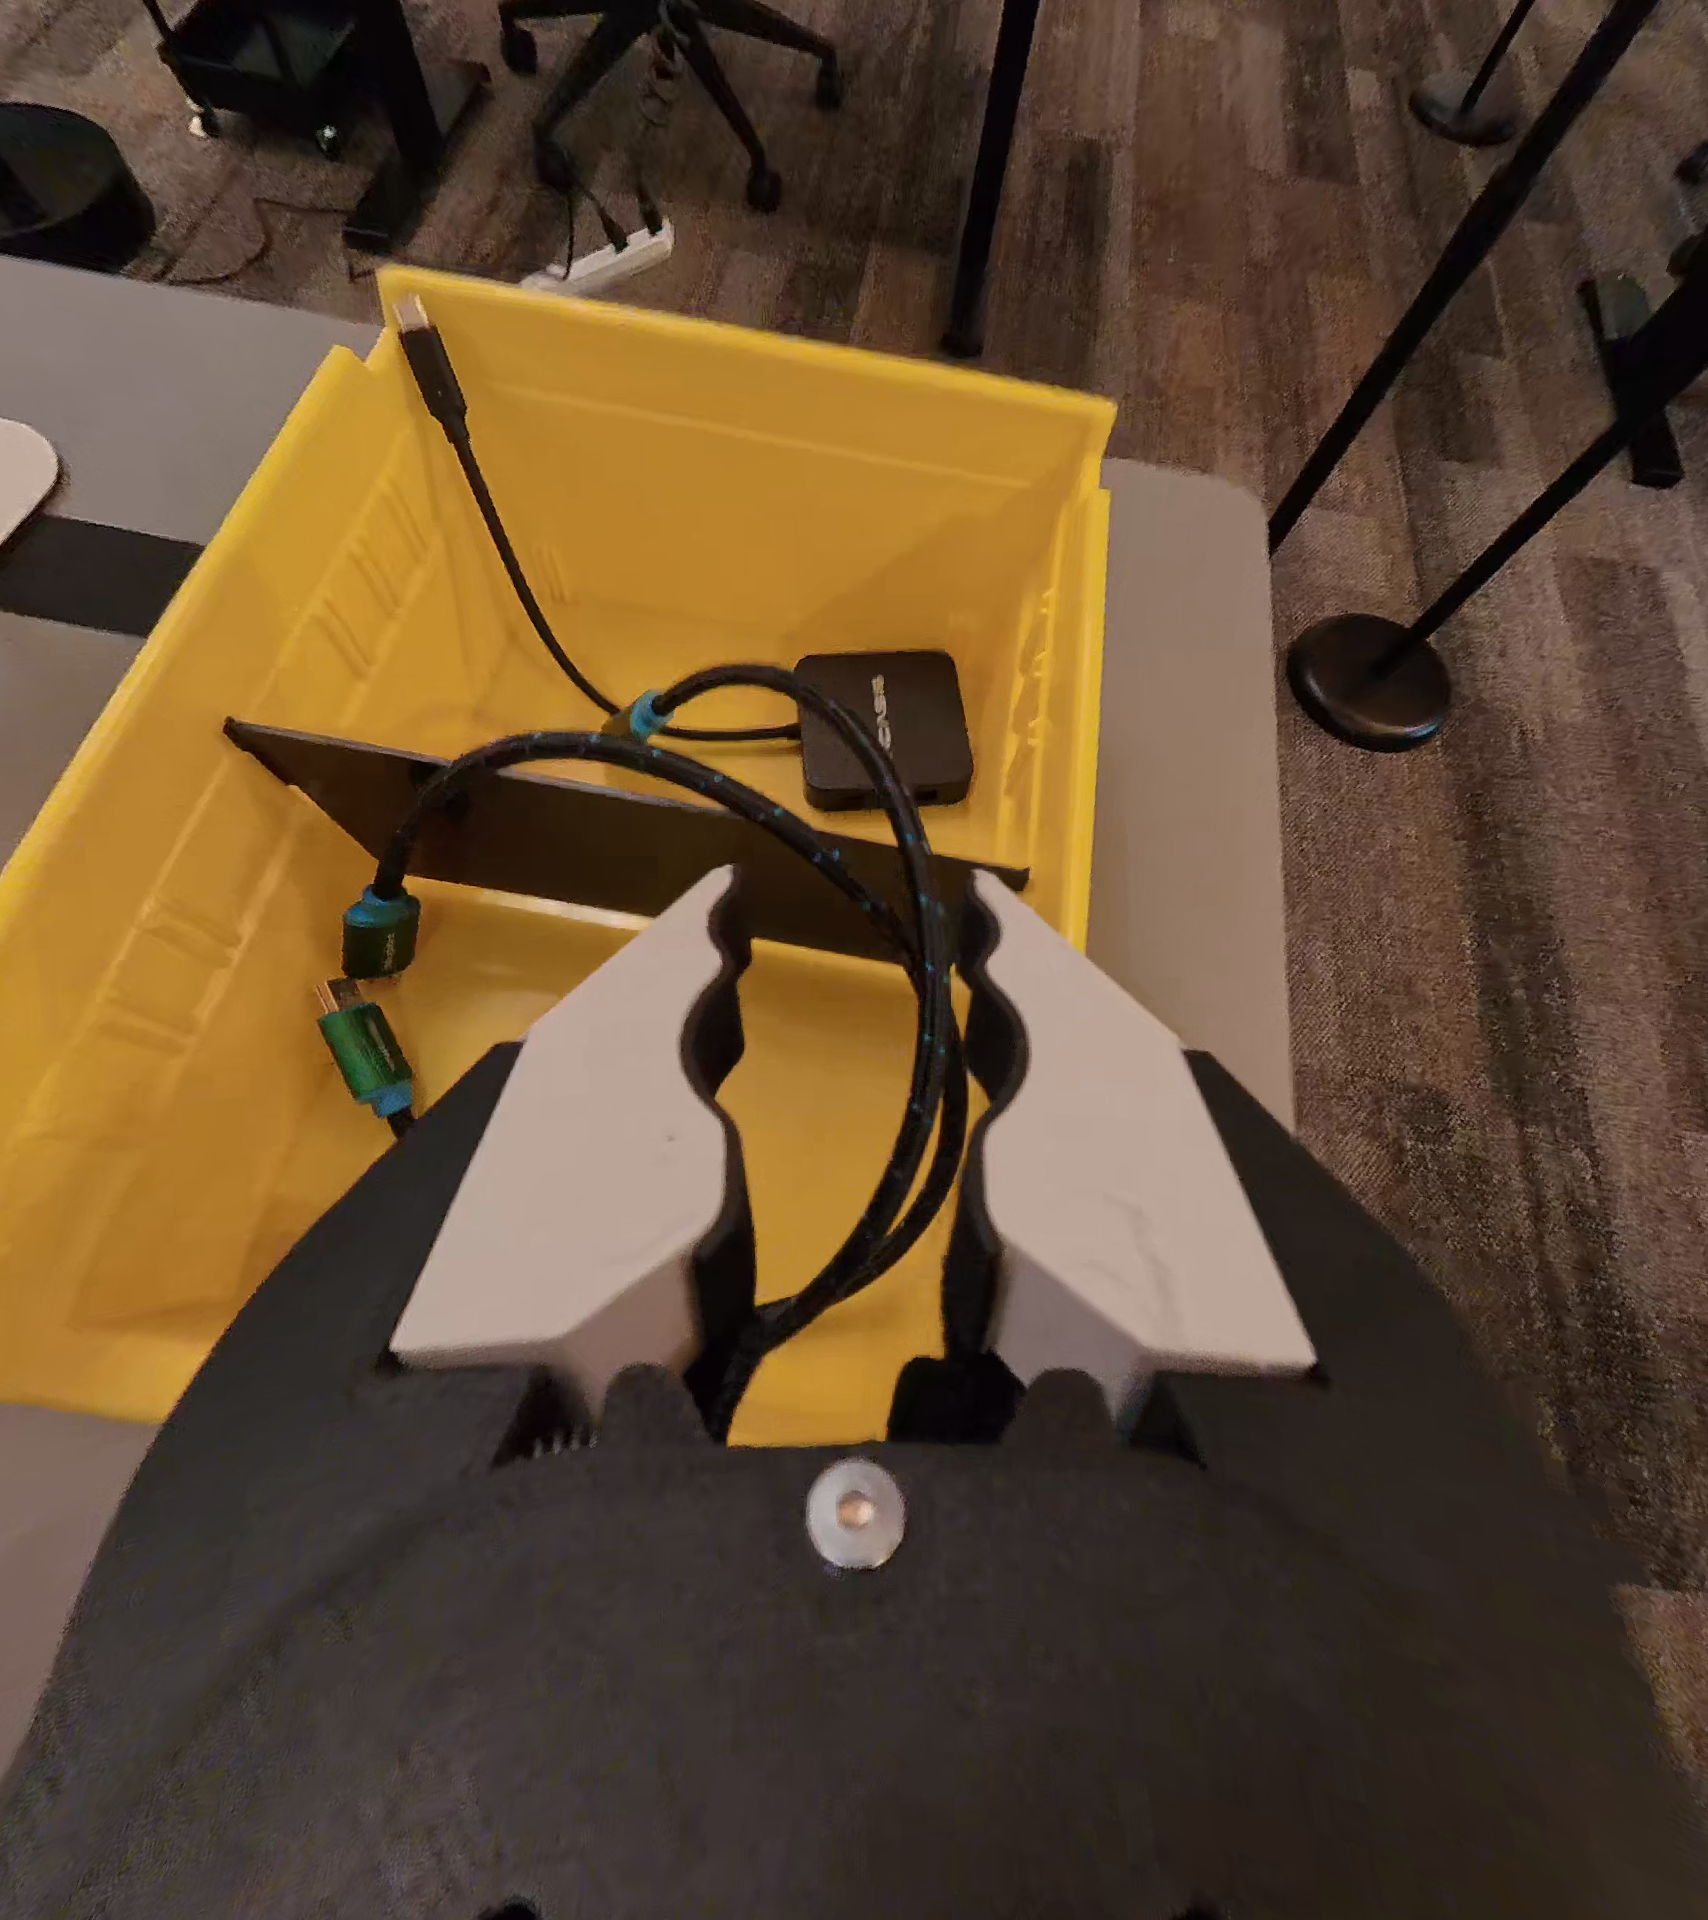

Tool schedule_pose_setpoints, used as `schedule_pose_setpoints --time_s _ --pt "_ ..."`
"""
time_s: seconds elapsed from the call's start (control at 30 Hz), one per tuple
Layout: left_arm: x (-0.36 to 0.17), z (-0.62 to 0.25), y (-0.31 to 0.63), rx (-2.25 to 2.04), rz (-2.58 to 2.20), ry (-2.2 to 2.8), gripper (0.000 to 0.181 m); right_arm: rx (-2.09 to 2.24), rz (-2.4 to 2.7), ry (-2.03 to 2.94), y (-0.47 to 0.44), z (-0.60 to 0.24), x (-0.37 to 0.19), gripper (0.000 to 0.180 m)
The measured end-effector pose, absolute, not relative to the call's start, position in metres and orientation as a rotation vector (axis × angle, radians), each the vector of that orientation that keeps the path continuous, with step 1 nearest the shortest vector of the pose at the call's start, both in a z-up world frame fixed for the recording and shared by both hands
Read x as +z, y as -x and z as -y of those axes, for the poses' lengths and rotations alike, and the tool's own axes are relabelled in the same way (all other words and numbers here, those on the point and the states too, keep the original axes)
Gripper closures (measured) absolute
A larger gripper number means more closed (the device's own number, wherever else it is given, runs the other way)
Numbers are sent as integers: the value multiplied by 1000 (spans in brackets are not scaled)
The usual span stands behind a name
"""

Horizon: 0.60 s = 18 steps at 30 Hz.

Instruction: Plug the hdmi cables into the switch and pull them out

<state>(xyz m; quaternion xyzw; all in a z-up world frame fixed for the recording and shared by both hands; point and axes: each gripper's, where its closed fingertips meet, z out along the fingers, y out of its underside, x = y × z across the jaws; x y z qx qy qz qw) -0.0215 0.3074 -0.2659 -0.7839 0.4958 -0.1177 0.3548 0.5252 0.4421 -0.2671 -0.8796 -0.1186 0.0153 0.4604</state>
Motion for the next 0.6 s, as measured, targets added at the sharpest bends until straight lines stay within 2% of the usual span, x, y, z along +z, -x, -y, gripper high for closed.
schedule_pose_setpoints --time_s 0.1,0.33,0.5,0.6 --pt "-264 -306 21 -312 -1278 2017 57 24 327 2126 -517 -445 -249 136" --pt "-264 -306 25 -319 -1280 2017 57 -32 672 2255 -496 -471 -238 143" --pt "-265 -306 26 -333 -1258 2011 57 -180 984 2498 -514 -495 -292 143" --pt "-268 -304 29 -333 -1256 2022 57 -195 1061 2495 -515 -505 -307 155"
